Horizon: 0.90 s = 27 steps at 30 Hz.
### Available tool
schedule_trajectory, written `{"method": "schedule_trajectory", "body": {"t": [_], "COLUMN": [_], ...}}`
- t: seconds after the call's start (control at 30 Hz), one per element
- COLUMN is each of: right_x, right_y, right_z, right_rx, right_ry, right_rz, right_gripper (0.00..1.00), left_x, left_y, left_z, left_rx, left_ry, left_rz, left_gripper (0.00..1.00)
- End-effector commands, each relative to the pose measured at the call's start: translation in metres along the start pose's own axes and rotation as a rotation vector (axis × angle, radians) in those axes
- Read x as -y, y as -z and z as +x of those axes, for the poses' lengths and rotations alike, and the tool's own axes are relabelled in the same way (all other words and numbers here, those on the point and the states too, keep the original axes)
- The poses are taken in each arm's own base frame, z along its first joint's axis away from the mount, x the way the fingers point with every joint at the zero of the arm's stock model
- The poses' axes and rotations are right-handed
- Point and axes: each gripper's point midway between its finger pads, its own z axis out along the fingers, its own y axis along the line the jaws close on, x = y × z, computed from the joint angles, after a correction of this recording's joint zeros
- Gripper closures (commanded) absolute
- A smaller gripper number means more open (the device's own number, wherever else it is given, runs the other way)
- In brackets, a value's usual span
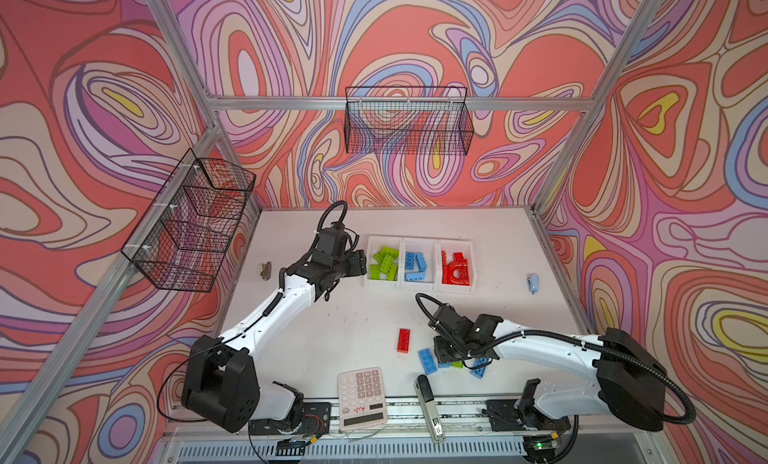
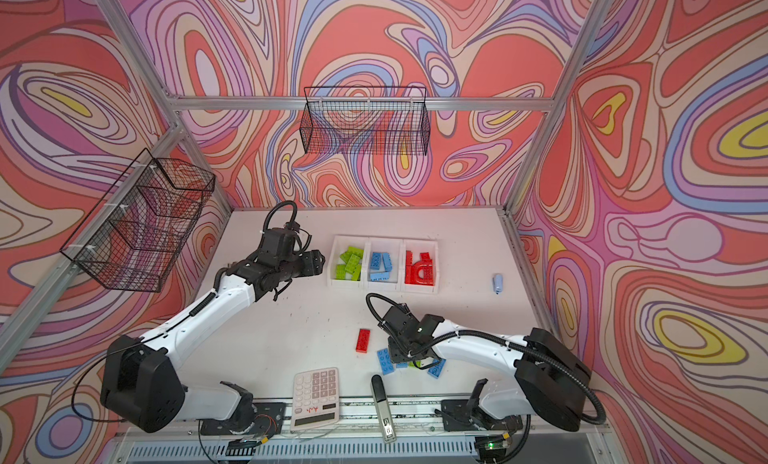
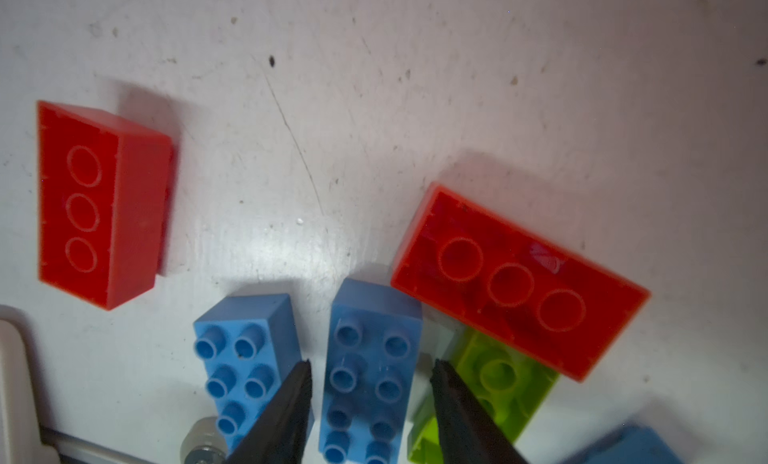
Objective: Sort the legos into containers by color
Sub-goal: 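Grasp a blue brick from the pile with the right gripper, then carry the blue brick into the middle compartment while the left gripper lowers to the pile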
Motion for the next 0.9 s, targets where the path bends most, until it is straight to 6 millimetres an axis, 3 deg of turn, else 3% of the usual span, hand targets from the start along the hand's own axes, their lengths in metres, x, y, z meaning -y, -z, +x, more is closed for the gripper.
{"method": "schedule_trajectory", "body": {"t": [0.0,0.17,0.33,0.57,0.7,0.87], "right_x": [0.001,0.0,0.003,0.003,-0.009,-0.013], "right_y": [-0.006,-0.014,-0.014,0.027,0.06,0.086], "right_z": [-0.001,-0.001,0.0,-0.018,-0.045,-0.109], "right_rx": [0.023,0.02,0.015,0.103,0.187,0.279], "right_ry": [-0.036,-0.029,-0.03,-0.042,-0.008,-0.003], "right_rz": [0.009,0.012,0.031,0.025,0.013,0.03], "right_gripper": [0.51,0.55,0.69,0.75,0.75,0.74], "left_x": [-0.003,-0.003,-0.007,-0.002,0.002,0.006], "left_y": [0.001,0.001,0.002,-0.005,-0.007,-0.004], "left_z": [0.0,0.002,0.004,0.001,-0.003,0.001], "left_rx": [0.009,0.0,-0.005,-0.015,-0.036,-0.05], "left_ry": [-0.004,-0.003,-0.008,-0.029,-0.052,-0.052], "left_rz": [-0.006,-0.009,-0.026,-0.013,-0.008,0.023], "left_gripper": [0.25,0.26,0.26,0.26,0.26,0.27]}}
